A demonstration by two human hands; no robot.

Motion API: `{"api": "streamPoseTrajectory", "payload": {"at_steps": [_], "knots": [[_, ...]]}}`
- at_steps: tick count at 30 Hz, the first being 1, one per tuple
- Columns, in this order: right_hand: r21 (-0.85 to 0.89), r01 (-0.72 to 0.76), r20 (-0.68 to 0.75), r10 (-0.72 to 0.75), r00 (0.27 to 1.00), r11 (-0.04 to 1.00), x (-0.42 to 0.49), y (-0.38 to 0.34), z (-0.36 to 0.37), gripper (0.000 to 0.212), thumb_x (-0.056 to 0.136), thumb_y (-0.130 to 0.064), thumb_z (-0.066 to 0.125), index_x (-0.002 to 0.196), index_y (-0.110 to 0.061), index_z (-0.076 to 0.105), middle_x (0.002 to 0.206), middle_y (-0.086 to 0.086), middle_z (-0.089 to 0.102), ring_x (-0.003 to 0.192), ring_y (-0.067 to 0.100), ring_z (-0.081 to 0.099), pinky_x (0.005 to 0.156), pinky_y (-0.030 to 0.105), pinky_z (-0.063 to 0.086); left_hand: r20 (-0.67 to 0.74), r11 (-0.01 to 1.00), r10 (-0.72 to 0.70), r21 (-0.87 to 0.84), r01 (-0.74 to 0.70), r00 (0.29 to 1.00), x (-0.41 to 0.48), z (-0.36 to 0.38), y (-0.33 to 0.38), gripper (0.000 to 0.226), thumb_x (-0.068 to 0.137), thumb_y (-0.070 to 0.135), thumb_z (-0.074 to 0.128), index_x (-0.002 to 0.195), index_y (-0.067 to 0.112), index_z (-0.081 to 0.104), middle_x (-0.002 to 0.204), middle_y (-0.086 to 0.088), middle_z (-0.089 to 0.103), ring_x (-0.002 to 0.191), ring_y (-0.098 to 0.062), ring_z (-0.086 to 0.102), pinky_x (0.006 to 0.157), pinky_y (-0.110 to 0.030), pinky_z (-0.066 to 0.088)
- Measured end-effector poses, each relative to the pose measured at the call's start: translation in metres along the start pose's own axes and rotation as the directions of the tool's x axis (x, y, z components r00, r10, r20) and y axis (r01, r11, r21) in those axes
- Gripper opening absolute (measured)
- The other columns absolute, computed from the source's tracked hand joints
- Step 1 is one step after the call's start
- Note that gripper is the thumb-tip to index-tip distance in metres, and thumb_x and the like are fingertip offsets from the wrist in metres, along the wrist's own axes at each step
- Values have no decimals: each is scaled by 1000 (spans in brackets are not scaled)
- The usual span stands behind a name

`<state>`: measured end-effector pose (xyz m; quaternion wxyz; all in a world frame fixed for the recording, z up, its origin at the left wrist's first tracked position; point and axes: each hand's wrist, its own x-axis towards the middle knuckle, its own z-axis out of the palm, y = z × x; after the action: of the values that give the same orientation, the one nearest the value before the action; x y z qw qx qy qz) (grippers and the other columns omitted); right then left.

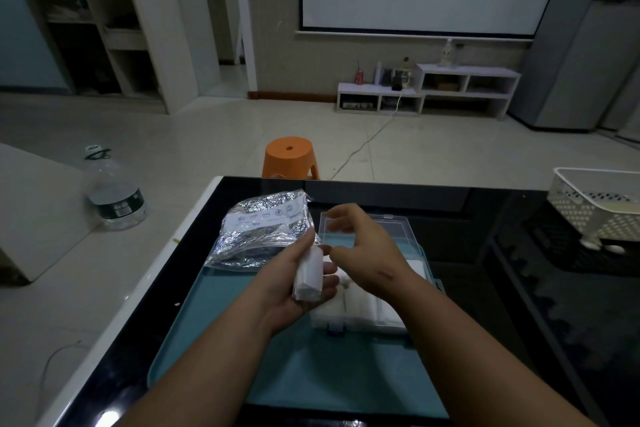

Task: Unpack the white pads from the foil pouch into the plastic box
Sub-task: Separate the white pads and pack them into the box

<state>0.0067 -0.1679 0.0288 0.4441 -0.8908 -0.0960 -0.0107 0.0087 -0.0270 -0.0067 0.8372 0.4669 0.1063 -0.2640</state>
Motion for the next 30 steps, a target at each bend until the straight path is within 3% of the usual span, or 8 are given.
{"api": "streamPoseTrajectory", "payload": {"at_steps": [3,6,8,10,14,18,26,30], "knots": [[43,30,29,-31,999,999,-1,-1,0,49,80,-19,67,122,-35,47,114,-16,55,111,7,51,94,32,47,-27,997,-14,-72,12,1000,2,0,-1,70,84,68,46,111,5,59,80,-16,68,70,-28,66,66,-38,59],[13,41,117,-42,992,999,-2,1,3,68,69,-27,80,125,-40,44,125,-17,55,114,7,52,91,30,51,-7,985,-39,-170,37,999,6,-1,1,91,77,81,36,130,8,52,104,-19,65,82,-30,68,64,-39,58],[-50,39,186,-29,982,998,-3,1,8,88,54,-43,89,125,-44,38,132,-17,50,115,11,53,90,28,50,4,981,-45,-188,45,999,4,0,2,93,77,83,31,132,10,52,104,-20,64,84,-32,68,65,-40,59],[-151,57,200,-26,980,987,-2,1,12,94,43,-54,87,119,-48,34,134,-14,48,116,19,53,95,41,50,31,978,-21,-209,27,999,0,4,3,88,82,79,27,128,9,54,98,-24,69,82,-35,71,61,-41,59],[-299,121,247,-46,968,947,-4,-5,8,90,53,-44,90,124,-36,36,136,-6,47,122,20,41,102,37,38,34,974,-9,-226,17,999,-3,7,2,80,88,72,27,127,8,56,92,-22,72,80,-34,72,59,-40,58],[-398,182,234,-92,968,899,-7,-11,6,66,67,-43,83,116,-30,41,125,-3,51,105,15,38,93,31,30,-22,986,16,-167,-19,1000,2,4,2,76,89,70,26,116,8,60,88,-17,73,75,-30,73,56,-36,59],[-372,174,239,-87,967,912,-10,-13,4,65,72,-40,80,121,-27,40,126,-1,49,101,10,29,86,27,24,-98,994,36,-96,-46,995,10,-1,-3,81,84,75,30,114,7,62,87,-16,73,73,-28,73,53,-31,57],[-392,150,238,-57,970,908,-8,-11,5,60,73,-43,77,117,-28,41,122,0,51,99,13,32,85,29,24,-54,991,36,-130,-42,998,10,2,-4,80,85,75,26,101,8,66,83,-14,73,70,-26,72,54,-30,58]]}}
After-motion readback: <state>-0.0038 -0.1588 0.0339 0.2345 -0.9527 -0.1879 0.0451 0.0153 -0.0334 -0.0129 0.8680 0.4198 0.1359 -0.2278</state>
